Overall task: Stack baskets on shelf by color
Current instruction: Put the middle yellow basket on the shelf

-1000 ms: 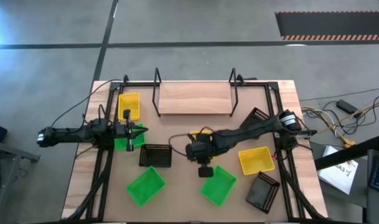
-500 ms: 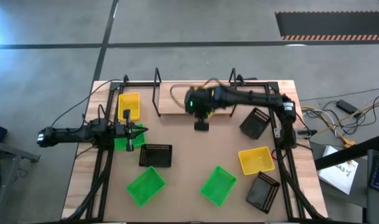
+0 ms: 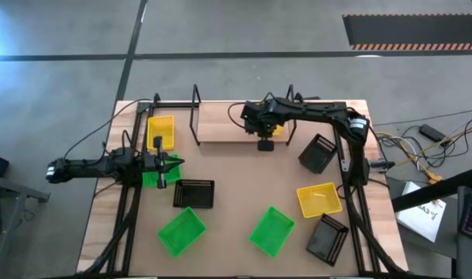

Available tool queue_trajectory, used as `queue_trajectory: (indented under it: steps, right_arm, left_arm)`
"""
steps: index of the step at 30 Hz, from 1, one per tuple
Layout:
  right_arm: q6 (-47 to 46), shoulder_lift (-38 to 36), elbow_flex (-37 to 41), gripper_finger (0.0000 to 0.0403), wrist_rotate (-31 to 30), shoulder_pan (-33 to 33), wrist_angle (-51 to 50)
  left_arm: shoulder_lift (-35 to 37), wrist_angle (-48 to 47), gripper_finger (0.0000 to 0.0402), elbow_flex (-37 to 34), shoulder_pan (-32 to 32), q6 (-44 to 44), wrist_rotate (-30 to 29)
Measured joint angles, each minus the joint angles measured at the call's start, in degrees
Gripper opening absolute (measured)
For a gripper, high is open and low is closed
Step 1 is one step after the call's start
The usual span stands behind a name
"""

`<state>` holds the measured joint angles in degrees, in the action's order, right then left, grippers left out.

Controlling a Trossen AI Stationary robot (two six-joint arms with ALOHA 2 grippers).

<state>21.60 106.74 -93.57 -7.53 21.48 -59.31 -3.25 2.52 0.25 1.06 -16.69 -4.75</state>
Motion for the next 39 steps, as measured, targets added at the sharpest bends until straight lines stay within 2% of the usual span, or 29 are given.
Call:
queue_trajectory:
  steps: [16,21,30,35,39]
  right_arm:
    - [2.45,-0.13,2.26,0.0009,1.7,1.56,1.32]
    - [2.52,-0.13,2.26,0.0012,1.06,1.55,0.86]
    - [2.96,-0.61,2.31,0.0082,-1.51,1.55,-0.74]
    - [-3.63,-3.03,1.15,0.0121,-1.49,1.38,-1.23]
    - [-11.97,-6.61,0.95,0.0132,-1.01,0.31,-1.62]
  left_arm:
    - [0.0,0.02,0.0,0.0,-0.01,0.09,0.02]
    - [0.0,0.0,0.0,0.0,0.0,4.4,0.05]
    - [0.0,0.0,0.0,0.0,-0.01,7.34,0.07]
    - [0.0,0.0,0.0,0.0,-0.01,7.34,0.07]
    - [-0.02,0.0,0.0,0.0,0.0,7.32,0.04]
